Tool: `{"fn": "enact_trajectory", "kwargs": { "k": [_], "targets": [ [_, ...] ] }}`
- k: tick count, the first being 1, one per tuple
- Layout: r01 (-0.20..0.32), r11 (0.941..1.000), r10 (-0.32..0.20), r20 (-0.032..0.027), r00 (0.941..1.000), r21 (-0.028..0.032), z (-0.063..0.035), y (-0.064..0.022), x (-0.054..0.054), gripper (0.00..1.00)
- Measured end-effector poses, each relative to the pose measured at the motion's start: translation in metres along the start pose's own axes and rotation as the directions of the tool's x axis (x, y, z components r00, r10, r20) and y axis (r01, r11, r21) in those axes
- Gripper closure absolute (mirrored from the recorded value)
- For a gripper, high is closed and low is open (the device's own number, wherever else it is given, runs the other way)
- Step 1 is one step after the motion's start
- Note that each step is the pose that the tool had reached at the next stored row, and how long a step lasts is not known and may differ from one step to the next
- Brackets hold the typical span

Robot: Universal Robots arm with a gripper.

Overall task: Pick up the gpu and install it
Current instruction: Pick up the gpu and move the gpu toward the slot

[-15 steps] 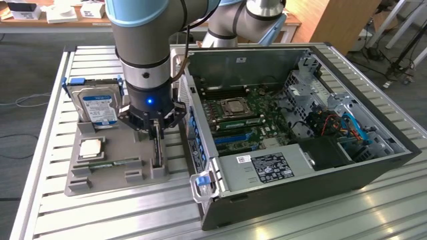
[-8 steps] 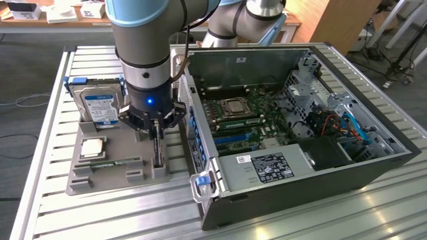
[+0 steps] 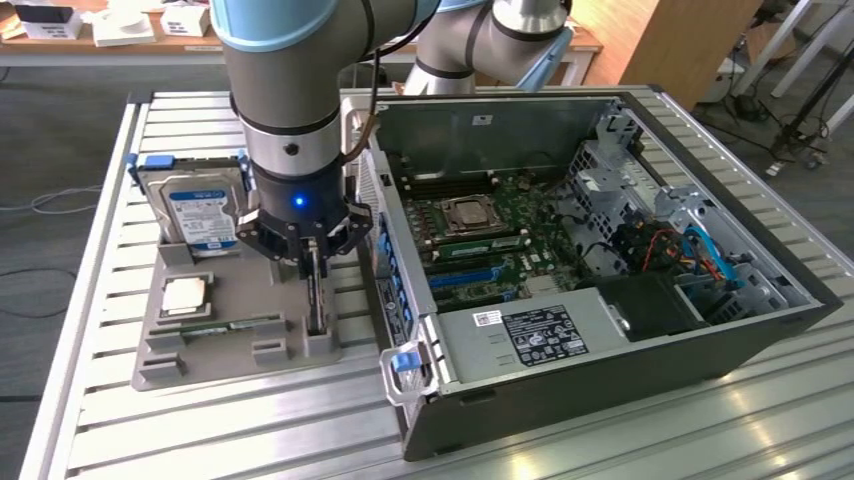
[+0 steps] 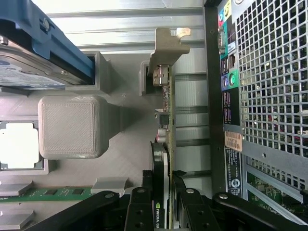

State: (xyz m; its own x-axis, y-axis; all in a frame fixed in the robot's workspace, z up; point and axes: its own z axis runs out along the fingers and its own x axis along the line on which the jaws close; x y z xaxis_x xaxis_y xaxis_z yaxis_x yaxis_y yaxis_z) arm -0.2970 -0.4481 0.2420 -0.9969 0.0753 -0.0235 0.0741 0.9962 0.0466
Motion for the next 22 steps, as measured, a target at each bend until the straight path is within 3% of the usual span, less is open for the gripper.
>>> {"fn": "enact_trajectory", "kwargs": {
  "k": [13,22],
  "targets": [
    [0.0,1.0,0.0,-0.0003,1.0,0.0002,-0.0033,0.0001,0.0,0.73],
    [0.0,1.0,0.0,-0.0002,1.0,0.0001,-0.0269,0.0012,-0.001,0.73]
  ]
}}
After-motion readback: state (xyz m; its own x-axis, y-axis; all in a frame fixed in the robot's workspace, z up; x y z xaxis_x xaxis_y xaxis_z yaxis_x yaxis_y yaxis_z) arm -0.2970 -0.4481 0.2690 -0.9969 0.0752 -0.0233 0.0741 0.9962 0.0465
